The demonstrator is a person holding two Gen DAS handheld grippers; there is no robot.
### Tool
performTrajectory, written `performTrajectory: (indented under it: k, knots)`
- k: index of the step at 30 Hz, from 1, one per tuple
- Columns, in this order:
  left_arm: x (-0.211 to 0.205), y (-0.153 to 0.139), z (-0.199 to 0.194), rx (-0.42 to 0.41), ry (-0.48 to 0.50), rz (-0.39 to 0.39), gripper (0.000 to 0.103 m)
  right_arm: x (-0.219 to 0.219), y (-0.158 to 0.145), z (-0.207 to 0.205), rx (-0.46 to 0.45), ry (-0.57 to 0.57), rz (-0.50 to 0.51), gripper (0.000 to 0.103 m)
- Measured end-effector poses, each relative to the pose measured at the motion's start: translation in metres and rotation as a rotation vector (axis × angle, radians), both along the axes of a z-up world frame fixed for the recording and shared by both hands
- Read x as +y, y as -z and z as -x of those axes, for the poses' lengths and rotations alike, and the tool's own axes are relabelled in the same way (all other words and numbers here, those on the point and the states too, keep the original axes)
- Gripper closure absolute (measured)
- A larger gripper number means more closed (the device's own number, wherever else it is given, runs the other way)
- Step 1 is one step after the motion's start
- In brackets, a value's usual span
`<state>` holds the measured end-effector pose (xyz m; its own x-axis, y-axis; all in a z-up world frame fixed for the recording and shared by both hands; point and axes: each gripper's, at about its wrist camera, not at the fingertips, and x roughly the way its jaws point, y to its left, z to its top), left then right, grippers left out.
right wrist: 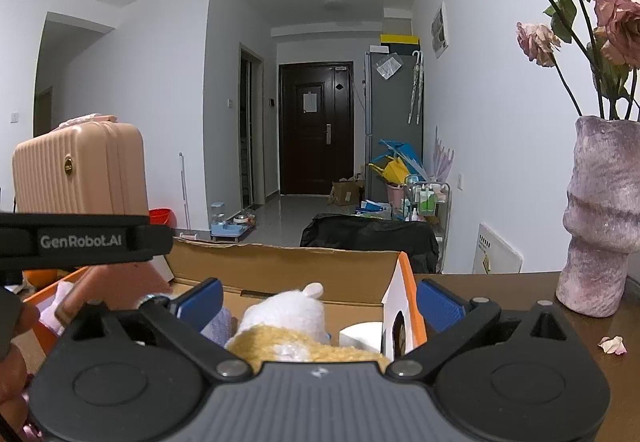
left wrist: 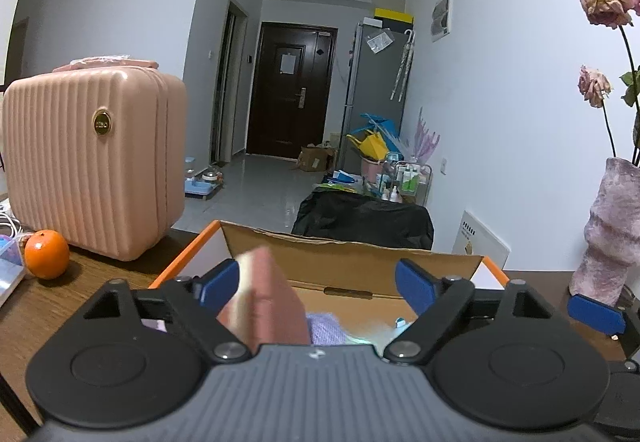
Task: Organize soft objects
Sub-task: 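Open both grippers to drop the ball and lamb into the box, then withdraw both tools from the box toward the remaining items on the table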
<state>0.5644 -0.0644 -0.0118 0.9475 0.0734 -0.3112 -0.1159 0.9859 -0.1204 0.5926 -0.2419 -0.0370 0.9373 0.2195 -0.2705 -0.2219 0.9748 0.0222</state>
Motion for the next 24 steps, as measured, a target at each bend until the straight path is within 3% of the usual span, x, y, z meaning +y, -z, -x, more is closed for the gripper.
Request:
performTrajectory:
  k: [10,24]
  knots:
    - [0.002,-0.001,0.002,-0.002,-0.028,-0.003,0.0,-0.001,-0.001,0.0,0.005,0.012,0.008,0.0]
    - [0.001,-0.002,0.015,0.0,-0.048,-0.015,0.0,-0.002,-0.003,0.019,-0.006,0.034,0.042,0.0]
